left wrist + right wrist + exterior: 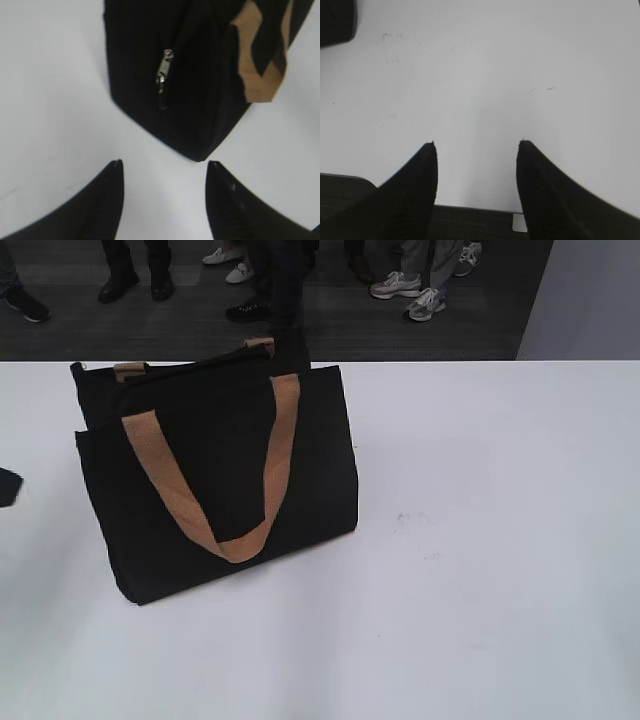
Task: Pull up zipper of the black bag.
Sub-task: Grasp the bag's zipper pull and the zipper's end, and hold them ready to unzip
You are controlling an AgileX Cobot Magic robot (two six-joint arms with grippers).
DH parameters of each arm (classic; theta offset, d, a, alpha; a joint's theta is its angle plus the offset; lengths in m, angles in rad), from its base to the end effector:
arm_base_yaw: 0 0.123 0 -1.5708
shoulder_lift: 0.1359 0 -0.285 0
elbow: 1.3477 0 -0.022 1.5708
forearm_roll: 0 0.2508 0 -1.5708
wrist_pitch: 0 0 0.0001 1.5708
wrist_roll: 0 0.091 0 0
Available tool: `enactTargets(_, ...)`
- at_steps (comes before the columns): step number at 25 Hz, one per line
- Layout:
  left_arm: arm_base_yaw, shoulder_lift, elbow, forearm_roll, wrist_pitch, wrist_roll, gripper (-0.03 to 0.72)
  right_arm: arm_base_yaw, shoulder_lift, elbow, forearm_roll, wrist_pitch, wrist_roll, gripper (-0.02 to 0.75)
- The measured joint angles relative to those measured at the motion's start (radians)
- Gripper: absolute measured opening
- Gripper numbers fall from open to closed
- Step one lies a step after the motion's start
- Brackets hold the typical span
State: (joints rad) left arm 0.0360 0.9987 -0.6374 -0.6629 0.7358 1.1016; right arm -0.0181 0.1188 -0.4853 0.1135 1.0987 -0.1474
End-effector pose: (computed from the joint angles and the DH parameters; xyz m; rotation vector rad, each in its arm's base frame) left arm 0.1800 -0.0312 0.2700 0.8056 2.2319 -0.2364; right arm 0.0126 0.0090 0.2702 -0.1415 2.2053 0.0487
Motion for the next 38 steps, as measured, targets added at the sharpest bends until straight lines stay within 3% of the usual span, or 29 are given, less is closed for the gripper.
enactTargets(3, 0.029, 0.131, 0.000, -0.191, 0.051, 0.207, 0.397, 0.000, 0.000, 0.000, 0.000, 0.000, 0.000, 0.400)
enactTargets(5, 0.084, 0.212, 0.000, -0.298, 0.092, 0.336, 0.397, 0.000, 0.000, 0.000, 0.000, 0.000, 0.000, 0.400)
enactTargets(8, 0.180, 0.288, 0.000, -0.419, 0.135, 0.507, 0.397, 0.000, 0.000, 0.000, 0.000, 0.000, 0.000, 0.400)
enactTargets(11, 0.232, 0.309, 0.000, -0.479, 0.136, 0.678, 0.397, 0.000, 0.000, 0.000, 0.000, 0.000, 0.000, 0.400)
enactTargets(17, 0.231, 0.384, 0.047, -0.575, 0.113, 0.914, 0.397, 0.000, 0.005, 0.000, 0.000, 0.000, 0.000, 0.400)
enactTargets(23, 0.231, 0.436, 0.092, -0.825, 0.063, 1.211, 0.397, 0.000, 0.006, 0.000, 0.000, 0.000, 0.000, 0.400)
enactTargets(28, 0.226, 0.561, 0.092, -0.891, 0.076, 1.325, 0.397, 0.000, 0.006, 0.000, 0.000, 0.000, 0.000, 0.400)
enactTargets(38, 0.145, 0.717, 0.092, -1.061, 0.087, 1.568, 0.398, 0.000, 0.006, 0.000, 0.000, 0.001, 0.000, 0.400)
